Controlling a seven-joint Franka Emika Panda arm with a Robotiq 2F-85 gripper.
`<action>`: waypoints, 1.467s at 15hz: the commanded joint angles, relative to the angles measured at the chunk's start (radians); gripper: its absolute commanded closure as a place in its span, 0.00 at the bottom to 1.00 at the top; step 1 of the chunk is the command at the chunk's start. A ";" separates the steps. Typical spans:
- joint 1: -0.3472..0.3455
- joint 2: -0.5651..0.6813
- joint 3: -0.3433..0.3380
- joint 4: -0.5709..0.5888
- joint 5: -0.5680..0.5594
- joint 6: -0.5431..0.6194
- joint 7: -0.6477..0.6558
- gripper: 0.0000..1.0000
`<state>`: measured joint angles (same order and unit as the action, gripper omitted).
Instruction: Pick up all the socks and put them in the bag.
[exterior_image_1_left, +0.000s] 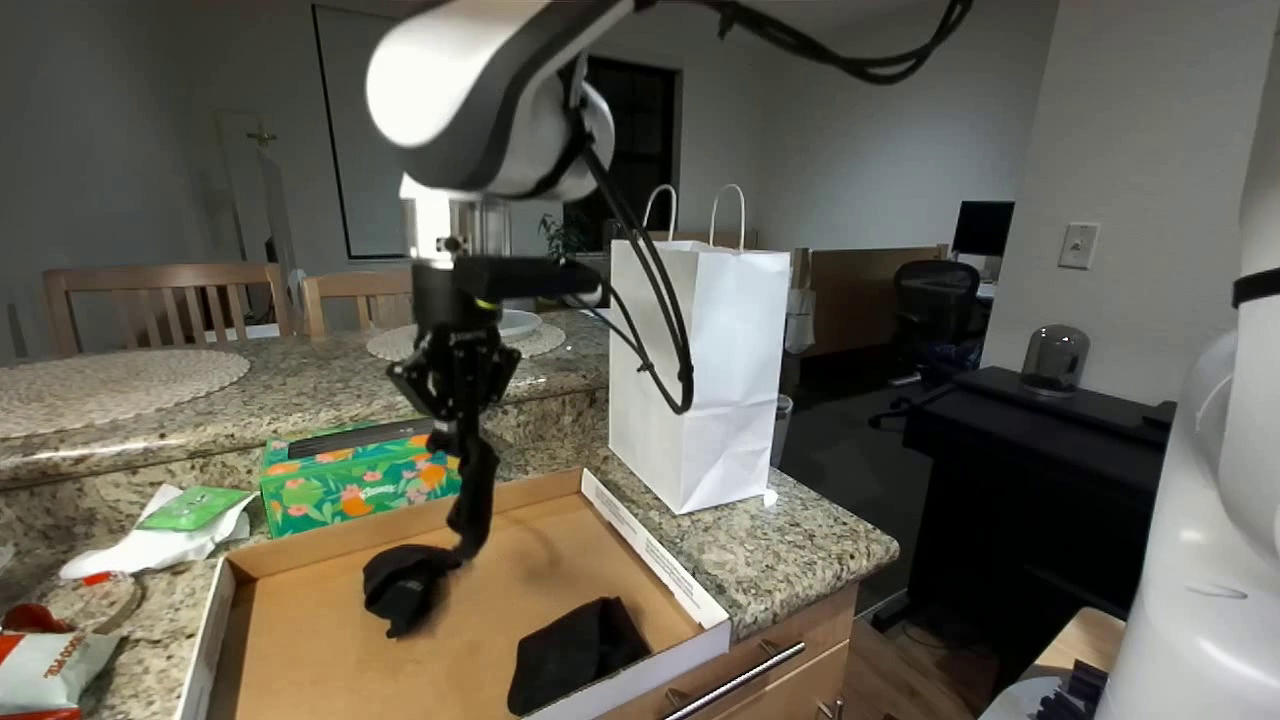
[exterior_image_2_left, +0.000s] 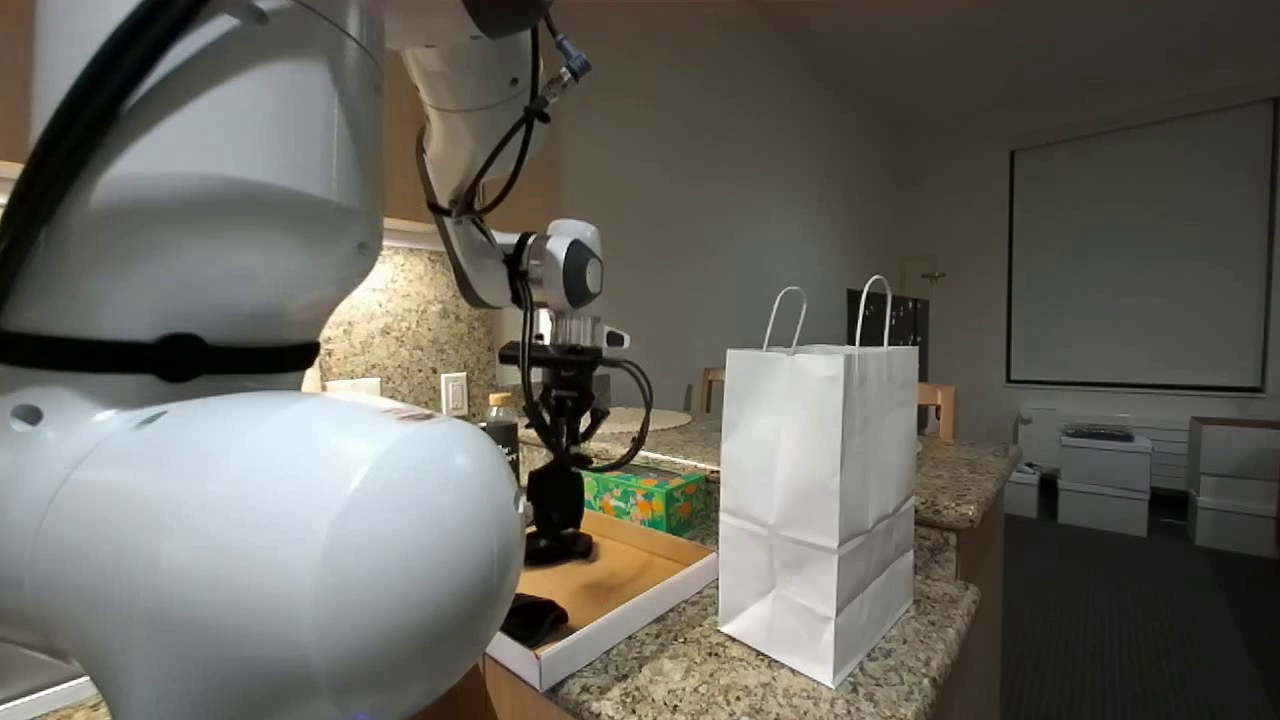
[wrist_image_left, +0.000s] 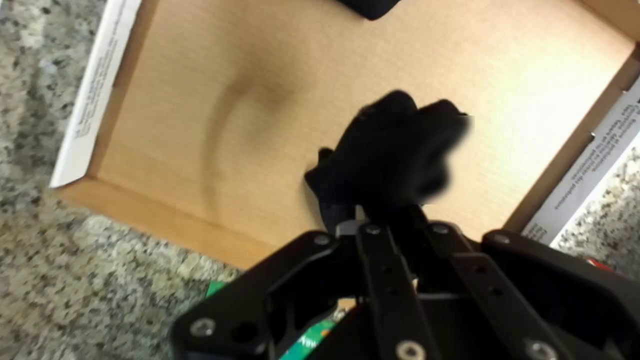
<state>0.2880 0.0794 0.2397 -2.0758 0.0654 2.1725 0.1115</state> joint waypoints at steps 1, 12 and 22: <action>-0.024 -0.110 -0.006 0.113 -0.034 -0.186 -0.044 0.89; -0.102 -0.126 -0.075 0.804 -0.133 -0.623 -0.173 0.90; -0.279 -0.043 -0.318 1.004 0.068 -0.815 -0.534 0.91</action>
<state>0.0408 0.0093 -0.0479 -1.0602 0.0861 1.4041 -0.3290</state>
